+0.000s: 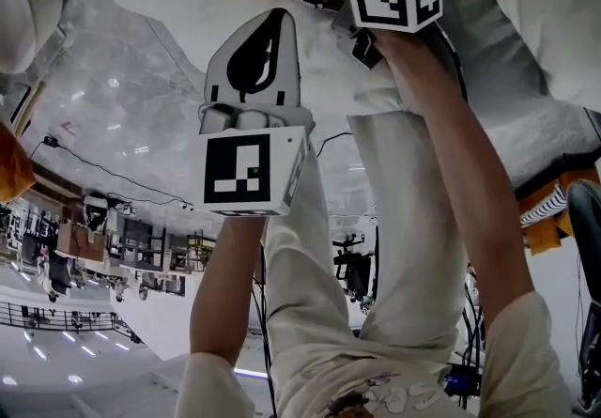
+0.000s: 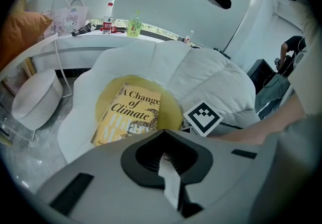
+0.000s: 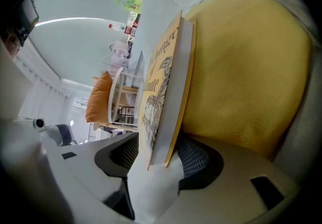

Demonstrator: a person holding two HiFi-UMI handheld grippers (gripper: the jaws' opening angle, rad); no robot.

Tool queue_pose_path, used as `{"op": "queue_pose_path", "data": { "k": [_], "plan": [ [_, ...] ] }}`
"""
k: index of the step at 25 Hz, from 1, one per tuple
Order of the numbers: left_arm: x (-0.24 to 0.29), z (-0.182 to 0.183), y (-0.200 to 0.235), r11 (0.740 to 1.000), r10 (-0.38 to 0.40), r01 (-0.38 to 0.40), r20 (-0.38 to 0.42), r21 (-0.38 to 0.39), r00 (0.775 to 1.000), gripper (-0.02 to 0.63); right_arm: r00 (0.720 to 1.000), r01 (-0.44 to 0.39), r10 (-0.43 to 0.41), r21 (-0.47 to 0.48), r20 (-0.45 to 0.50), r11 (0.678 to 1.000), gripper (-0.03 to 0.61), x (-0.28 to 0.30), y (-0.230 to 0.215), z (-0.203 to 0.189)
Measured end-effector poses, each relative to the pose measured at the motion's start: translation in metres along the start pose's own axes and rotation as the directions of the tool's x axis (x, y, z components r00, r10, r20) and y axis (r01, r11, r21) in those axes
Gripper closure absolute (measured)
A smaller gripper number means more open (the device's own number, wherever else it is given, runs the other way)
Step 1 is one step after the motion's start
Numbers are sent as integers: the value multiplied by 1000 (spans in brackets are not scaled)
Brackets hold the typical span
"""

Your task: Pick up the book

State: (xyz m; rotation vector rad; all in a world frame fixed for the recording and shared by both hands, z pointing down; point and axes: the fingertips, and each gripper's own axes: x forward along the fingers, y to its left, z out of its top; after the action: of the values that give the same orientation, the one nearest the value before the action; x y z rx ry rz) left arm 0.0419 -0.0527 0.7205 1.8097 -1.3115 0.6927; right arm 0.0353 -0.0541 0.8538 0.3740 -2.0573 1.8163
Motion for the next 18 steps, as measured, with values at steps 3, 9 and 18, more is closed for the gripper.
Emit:
{"op": "queue_pose_path", "data": {
  "k": [3,9,18],
  "plan": [
    [0,0,-4,1000,1,-1,8,-1,1000,607,999,3,-3,10,-37,1000,339,3,-3,-2],
    [-3,3,-3,1000,1,-1,12,-10,1000,607,1000,-7,7,21,6,1000,393,-1,3,6],
    [-19,28,26,1000,-6,6,52,5,999,607,996,91,-90,-26,20,996,413,-14,31,32]
  ]
}}
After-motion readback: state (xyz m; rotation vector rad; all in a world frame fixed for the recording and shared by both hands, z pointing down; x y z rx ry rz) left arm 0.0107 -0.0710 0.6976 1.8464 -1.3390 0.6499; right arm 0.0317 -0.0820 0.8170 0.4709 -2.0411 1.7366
